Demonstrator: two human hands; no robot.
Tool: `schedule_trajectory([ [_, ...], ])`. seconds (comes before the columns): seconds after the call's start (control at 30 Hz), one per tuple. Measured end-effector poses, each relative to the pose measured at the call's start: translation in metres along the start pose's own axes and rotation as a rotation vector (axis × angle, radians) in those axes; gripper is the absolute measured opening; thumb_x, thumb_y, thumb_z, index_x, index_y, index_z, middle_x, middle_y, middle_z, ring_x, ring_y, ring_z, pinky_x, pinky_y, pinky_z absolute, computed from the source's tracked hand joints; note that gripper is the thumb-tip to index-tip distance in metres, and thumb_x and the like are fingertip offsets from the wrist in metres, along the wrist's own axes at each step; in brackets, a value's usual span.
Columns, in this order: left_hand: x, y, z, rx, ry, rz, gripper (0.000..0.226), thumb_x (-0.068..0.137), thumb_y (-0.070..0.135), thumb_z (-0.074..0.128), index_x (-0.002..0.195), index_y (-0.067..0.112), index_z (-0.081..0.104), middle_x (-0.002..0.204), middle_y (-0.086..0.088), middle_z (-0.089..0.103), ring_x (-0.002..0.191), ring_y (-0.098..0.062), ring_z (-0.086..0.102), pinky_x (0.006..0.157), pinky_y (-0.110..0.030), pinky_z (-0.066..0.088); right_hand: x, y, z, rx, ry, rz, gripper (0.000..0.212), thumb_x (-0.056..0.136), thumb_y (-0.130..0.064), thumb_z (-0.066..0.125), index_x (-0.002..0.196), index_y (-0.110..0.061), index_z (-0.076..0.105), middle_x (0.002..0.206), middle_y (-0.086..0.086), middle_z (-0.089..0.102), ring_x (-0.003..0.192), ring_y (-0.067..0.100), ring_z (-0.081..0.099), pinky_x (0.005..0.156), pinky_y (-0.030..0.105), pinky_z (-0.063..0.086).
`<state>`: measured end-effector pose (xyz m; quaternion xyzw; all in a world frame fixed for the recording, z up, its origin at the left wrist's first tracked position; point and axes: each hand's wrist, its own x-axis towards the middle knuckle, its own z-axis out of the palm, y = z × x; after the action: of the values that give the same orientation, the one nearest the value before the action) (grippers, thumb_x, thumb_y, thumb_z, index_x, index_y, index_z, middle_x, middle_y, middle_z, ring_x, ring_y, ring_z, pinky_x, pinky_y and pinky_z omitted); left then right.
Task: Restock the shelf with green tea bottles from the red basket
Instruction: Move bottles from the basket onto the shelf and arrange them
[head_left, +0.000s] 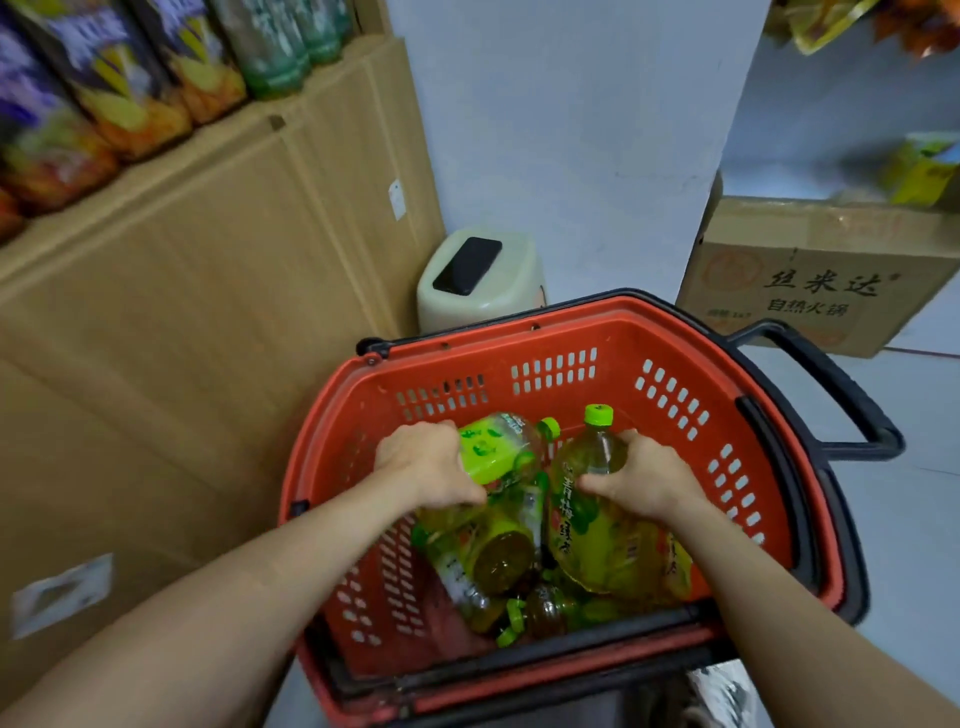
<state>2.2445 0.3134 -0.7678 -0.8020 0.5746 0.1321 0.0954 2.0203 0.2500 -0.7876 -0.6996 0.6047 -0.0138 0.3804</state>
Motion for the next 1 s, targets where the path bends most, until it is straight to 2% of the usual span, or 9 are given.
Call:
schedule_trajectory([
  [0.1,-0.060,-0.042,-0.036,-0.252,0.035,-0.139,0.063,0.044,0.065,0.067,0.092,0.026,0.058,0.090,0.004,0.067,0.084,-0.021,0.063,0.070,-0.030,0.051,-0.026,-0.036,-0.001,-0.094,-0.020,-0.135,0.063,0.068,-0.052,0.073,0.119,-0.019,0.055,0.110,0.003,0.067,0.089,0.019,0.060,0.079,0.030,0.048],
  [0.17,-0.101,-0.067,-0.054,-0.499,0.072,-0.205,0.061,0.039,0.062,0.072,0.088,0.025,0.063,0.082,0.008,0.069,0.078,-0.017,0.065,0.071,-0.030,0.052,-0.047,-0.066,-0.003,-0.102,-0.002,-0.227,0.061,0.066,-0.055,0.073,0.114,-0.023,0.057,0.109,0.001,0.068,0.089,0.018,0.061,0.081,0.032,0.050],
  [0.27,-0.159,-0.099,-0.076,-0.885,0.214,-0.252,0.053,0.039,0.043,0.084,0.084,0.019,0.069,0.076,0.002,0.074,0.073,-0.018,0.071,0.070,-0.036,0.058,-0.083,-0.117,-0.012,-0.069,0.071,-0.388,0.072,0.064,-0.057,0.074,0.124,-0.024,0.054,0.117,0.002,0.066,0.104,0.022,0.062,0.084,0.033,0.048],
  [0.37,-0.218,-0.126,-0.100,-1.127,0.374,-0.247,0.036,0.059,0.016,0.087,0.090,0.012,0.069,0.079,-0.006,0.075,0.060,-0.013,0.069,0.051,-0.021,0.052,-0.125,-0.170,-0.026,0.038,0.175,-0.518,0.084,0.061,-0.057,0.076,0.133,-0.023,0.049,0.124,0.004,0.063,0.115,0.024,0.058,0.085,0.033,0.046],
  [0.43,-0.254,-0.146,-0.115,-1.242,0.503,-0.246,0.043,0.054,0.018,0.086,0.094,0.013,0.069,0.078,-0.004,0.075,0.060,-0.014,0.070,0.052,-0.022,0.053,-0.151,-0.205,-0.033,0.116,0.214,-0.629,0.090,0.052,-0.064,0.074,0.131,-0.027,0.051,0.126,0.002,0.063,0.114,0.021,0.059,0.089,0.034,0.048],
  [0.5,-0.284,-0.168,-0.126,-1.295,0.642,-0.251,0.048,0.049,0.026,0.080,0.094,0.014,0.069,0.075,0.001,0.075,0.065,-0.014,0.072,0.056,-0.024,0.054,-0.173,-0.241,-0.036,0.166,0.228,-0.727,0.096,0.042,-0.070,0.071,0.128,-0.032,0.052,0.120,-0.001,0.066,0.107,0.019,0.062,0.090,0.037,0.050],
  [0.67,-0.339,-0.225,-0.156,-1.368,0.959,-0.277,0.051,0.052,0.025,0.085,0.096,0.011,0.064,0.071,0.004,0.074,0.063,-0.010,0.070,0.052,-0.019,0.050,-0.226,-0.331,-0.037,0.223,0.212,-0.928,0.081,0.049,-0.055,0.081,0.123,-0.032,0.058,0.107,-0.006,0.069,0.101,0.017,0.063,0.084,0.033,0.049],
  [0.8,-0.363,-0.271,-0.161,-1.435,1.020,-0.373,0.067,0.036,0.026,0.078,0.100,0.010,0.063,0.082,-0.007,0.075,0.080,-0.029,0.071,0.074,-0.040,0.057,-0.251,-0.391,-0.012,0.242,0.143,-1.030,0.071,0.052,-0.052,0.080,0.117,-0.028,0.063,0.095,-0.009,0.069,0.098,0.017,0.065,0.083,0.034,0.051],
  [1.0,-0.379,-0.308,-0.137,-1.411,1.072,-0.491,0.059,0.044,0.023,0.076,0.100,0.014,0.059,0.084,-0.003,0.075,0.077,-0.021,0.071,0.068,-0.032,0.053,-0.258,-0.445,0.045,0.161,0.073,-1.106,0.098,0.037,-0.069,0.063,0.126,-0.028,0.056,0.104,-0.004,0.072,0.097,0.017,0.066,0.084,0.038,0.054],
])
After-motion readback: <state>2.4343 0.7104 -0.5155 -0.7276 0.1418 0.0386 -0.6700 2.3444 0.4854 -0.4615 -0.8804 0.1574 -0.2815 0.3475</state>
